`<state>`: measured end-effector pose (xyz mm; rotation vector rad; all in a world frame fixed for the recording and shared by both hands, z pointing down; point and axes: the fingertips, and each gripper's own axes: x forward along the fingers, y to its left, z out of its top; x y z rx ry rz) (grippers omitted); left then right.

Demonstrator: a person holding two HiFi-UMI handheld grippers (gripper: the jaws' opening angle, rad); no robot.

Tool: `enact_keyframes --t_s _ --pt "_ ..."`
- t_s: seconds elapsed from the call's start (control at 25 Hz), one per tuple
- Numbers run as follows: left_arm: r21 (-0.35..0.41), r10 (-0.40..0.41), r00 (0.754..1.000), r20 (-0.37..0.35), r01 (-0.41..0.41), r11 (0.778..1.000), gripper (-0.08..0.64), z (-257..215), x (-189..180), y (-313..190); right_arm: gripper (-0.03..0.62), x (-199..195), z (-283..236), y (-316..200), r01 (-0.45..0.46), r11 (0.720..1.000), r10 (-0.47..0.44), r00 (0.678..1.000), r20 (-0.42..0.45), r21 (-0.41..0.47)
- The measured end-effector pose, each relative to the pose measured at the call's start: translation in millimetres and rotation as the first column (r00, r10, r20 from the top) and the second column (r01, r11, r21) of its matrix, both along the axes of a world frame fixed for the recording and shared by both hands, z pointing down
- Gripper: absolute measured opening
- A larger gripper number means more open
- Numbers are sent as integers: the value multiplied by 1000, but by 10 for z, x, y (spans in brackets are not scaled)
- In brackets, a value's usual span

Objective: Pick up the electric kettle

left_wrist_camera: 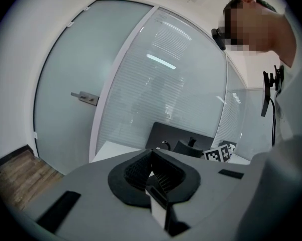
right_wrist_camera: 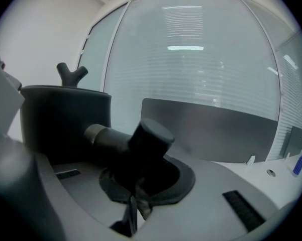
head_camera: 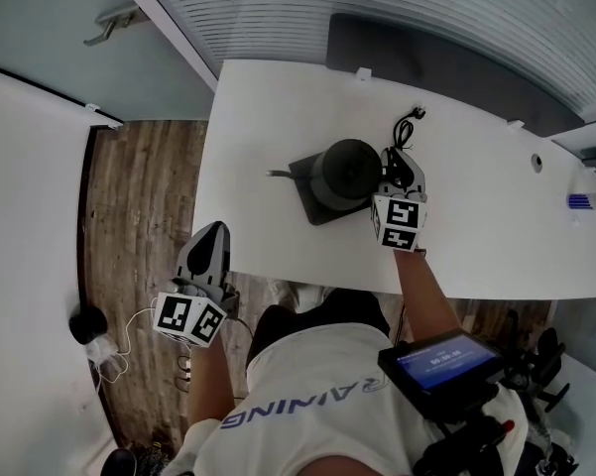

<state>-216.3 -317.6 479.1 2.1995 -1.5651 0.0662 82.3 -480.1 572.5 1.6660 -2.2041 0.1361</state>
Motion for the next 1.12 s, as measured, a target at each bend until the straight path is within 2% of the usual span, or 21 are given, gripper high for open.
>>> enact_keyframes --t_s 0.44,0.64,0.8,0.96,1.12 --pt "60 102 994 -31 -100 993 17 -136 -235 84 32 -69 -556 481 -106 994 106 994 -4 5" --pt "53 168 985 -45 -165 985 17 -109 -318 263 32 -125 -688 909 -152 988 153 988 23 -17" --pt "49 226 971 -73 -223 974 17 -66 -371 420 32 -172 -715 1322 -192 980 192 981 1 -47" --pt "52 259 963 -75 -256 965 17 -30 -416 565 32 -238 -681 1699 -210 975 212 977 13 -73" --pt "63 259 963 -69 -255 965 17 -55 -428 662 32 -284 -721 2021 -201 976 203 979 24 -79"
